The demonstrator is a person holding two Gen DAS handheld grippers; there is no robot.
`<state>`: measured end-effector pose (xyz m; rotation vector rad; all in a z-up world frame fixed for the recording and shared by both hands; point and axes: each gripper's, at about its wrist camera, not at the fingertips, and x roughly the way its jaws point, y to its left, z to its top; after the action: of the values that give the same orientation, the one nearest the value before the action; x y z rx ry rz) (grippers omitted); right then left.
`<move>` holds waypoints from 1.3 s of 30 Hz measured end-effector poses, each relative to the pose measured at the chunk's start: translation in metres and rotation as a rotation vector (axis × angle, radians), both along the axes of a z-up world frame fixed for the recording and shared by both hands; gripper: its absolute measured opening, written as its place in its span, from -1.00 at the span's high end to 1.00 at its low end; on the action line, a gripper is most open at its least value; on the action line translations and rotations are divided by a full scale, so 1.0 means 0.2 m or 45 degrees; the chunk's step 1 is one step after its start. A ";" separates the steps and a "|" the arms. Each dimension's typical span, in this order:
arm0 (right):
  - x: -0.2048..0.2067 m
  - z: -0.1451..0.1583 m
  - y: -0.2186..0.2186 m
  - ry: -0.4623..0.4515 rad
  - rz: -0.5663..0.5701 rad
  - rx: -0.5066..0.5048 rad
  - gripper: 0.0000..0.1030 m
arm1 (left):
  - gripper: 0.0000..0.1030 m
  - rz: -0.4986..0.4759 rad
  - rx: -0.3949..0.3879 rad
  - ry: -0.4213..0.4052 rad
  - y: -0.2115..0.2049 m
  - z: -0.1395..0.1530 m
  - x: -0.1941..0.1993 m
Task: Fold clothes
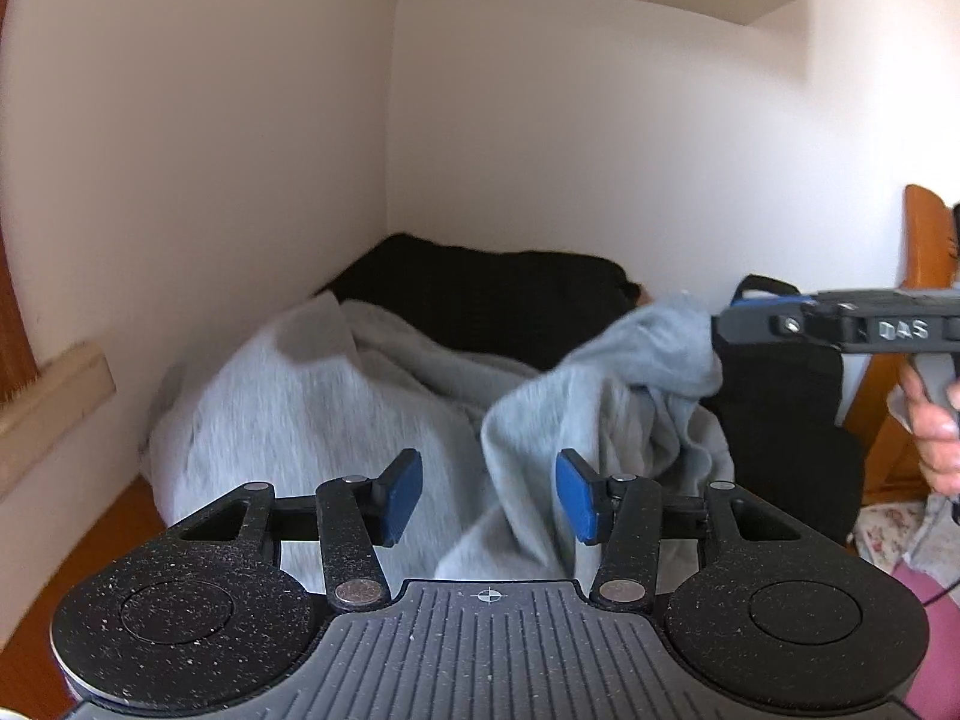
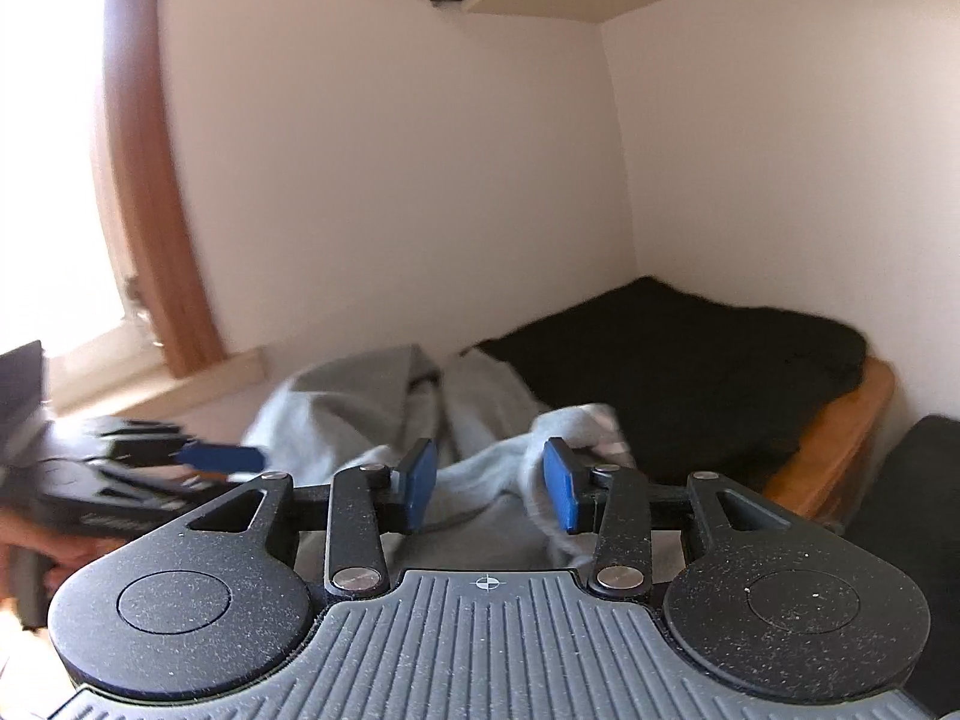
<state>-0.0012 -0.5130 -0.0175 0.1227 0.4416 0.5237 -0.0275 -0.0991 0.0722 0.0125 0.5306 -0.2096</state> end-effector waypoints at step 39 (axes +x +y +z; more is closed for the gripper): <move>-0.15 0.01 -0.07 -0.433 0.251 -0.057 0.88 | -0.23 -0.256 0.119 -0.175 -0.29 0.17 -0.01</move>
<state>-0.0320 -0.5263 -0.0158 -0.0543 0.1326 0.7133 -0.0304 -0.1577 0.1054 0.1704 0.4014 -0.3775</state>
